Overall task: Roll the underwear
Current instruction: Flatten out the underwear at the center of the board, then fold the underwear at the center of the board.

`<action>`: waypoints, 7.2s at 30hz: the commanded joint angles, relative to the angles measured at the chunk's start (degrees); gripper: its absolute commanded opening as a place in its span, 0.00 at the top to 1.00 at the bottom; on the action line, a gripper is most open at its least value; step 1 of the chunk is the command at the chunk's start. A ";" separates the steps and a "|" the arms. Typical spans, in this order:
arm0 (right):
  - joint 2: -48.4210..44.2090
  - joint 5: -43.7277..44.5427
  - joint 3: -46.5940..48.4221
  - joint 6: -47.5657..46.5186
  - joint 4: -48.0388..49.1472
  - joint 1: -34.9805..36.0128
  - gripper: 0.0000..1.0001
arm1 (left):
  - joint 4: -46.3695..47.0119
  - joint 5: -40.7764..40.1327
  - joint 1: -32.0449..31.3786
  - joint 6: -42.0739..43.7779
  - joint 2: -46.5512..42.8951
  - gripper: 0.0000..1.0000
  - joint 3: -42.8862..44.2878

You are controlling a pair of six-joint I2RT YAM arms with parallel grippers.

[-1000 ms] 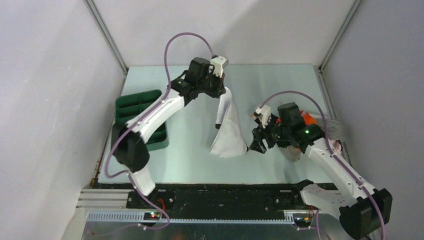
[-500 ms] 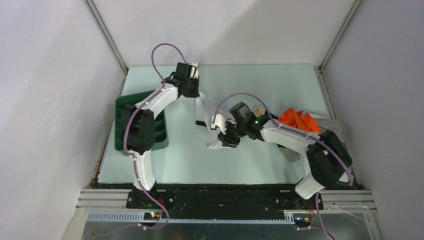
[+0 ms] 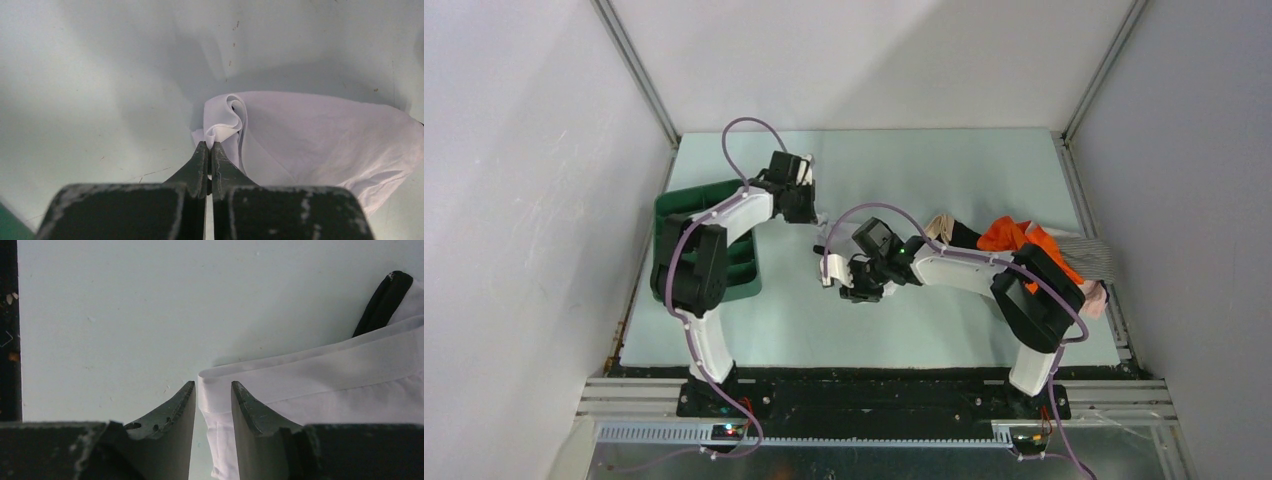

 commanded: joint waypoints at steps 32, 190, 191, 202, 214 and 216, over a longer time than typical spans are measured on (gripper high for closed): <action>7.00 -2.47 4.05 -8.11 -6.96 1.22 0.99 | 2.02 -0.14 1.64 1.59 -3.65 1.00 0.42; 16.28 -8.71 22.53 24.01 14.99 3.94 0.67 | -1.12 -5.65 3.05 -6.81 -3.31 1.00 -6.24; 16.73 -8.20 22.84 24.38 16.21 4.40 0.66 | -1.19 -5.37 3.23 -7.13 -3.67 1.00 -6.28; 22.47 1.93 25.91 23.77 17.13 9.26 0.59 | -2.02 -2.38 5.63 -10.00 -4.86 1.00 -7.93; 26.47 4.89 27.77 20.87 15.78 10.55 0.59 | -0.09 -1.87 5.80 -10.12 -7.16 1.00 -11.81; 26.94 5.77 27.91 20.43 15.36 10.73 0.59 | 0.03 -1.97 5.79 -10.18 -7.43 1.00 -12.09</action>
